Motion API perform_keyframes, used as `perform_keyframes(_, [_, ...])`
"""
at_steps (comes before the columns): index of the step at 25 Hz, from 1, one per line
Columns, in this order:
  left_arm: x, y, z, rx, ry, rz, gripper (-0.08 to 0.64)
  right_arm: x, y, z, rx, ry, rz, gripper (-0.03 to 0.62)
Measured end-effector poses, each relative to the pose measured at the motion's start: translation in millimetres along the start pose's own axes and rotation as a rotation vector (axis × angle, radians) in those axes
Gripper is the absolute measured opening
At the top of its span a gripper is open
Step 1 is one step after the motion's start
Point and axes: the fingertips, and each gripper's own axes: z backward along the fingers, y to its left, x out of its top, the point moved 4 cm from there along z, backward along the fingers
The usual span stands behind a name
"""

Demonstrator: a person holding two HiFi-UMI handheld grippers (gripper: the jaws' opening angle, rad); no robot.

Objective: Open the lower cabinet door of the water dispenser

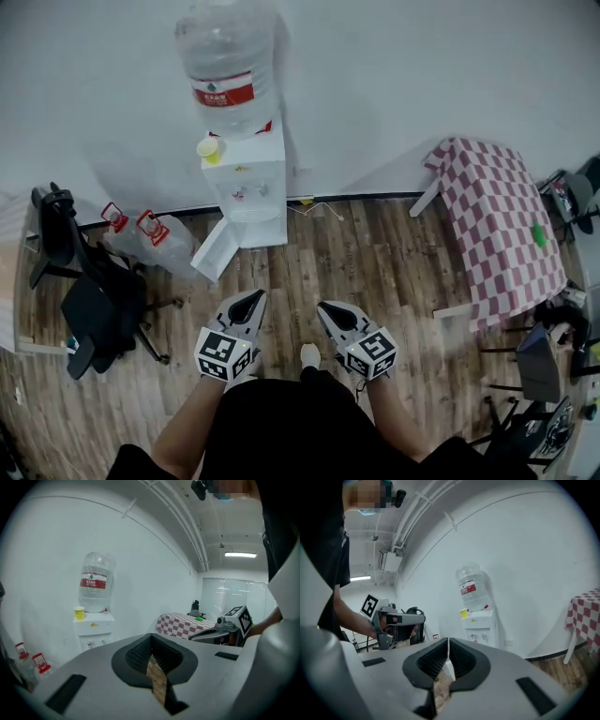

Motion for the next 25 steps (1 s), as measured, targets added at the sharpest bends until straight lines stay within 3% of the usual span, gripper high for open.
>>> perform_keyframes(4, [-10,18,42,-0.029,0.001,-0.03,0.012,-3,33,-4,-0.058,-0.033,-0.039,0.028])
perform_keyframes(16, [-52,49,170,-0.104,-0.031,-0.04,0.012,-31,173,0,-0.175,-0.05,-0.006,0.028])
perform_keyframes(25, [-69,38,220,-0.135,-0.046,-0.025,0.012,-37,240,23,-0.214,-0.12,-0.047,0.028])
